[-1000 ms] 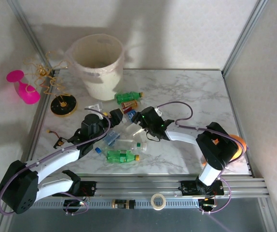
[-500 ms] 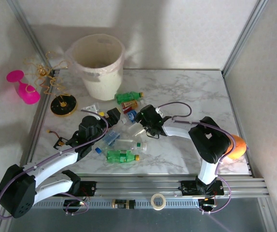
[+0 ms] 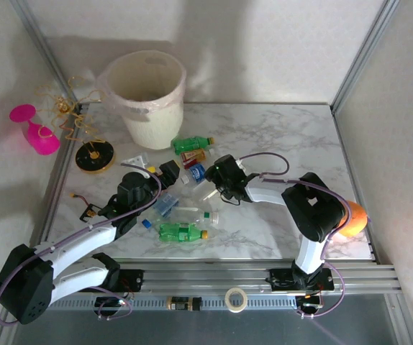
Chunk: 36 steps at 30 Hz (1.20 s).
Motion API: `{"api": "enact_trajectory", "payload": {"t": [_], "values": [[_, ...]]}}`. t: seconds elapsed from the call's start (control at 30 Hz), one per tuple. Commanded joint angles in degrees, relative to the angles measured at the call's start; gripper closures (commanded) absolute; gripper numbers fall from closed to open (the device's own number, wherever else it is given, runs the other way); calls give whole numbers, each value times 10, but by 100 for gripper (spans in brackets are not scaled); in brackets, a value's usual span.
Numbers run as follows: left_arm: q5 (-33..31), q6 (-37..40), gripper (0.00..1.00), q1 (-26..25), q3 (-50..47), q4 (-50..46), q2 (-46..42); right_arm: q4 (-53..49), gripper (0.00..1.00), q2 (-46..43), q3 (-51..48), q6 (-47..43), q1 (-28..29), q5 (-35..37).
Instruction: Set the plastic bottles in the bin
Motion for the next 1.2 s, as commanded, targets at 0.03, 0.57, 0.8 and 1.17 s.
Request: {"api": "enact_trajectory", "payload": {"t": [0.03,0.57,0.8,1.17], "values": [[11,-1,2,-3,9,18,8,-19,24,-10,-43,3,-35,32],[81,16,2,-3,48,37,48,19,46,-113,-95,-114,-68,35],[201,69,2,-3,100,28,93,21,49,-189,-89,-197,-72,37],[364,153,4,-18,179,-24,178,17,50,-275,-59,-287,-72,-16]]}}
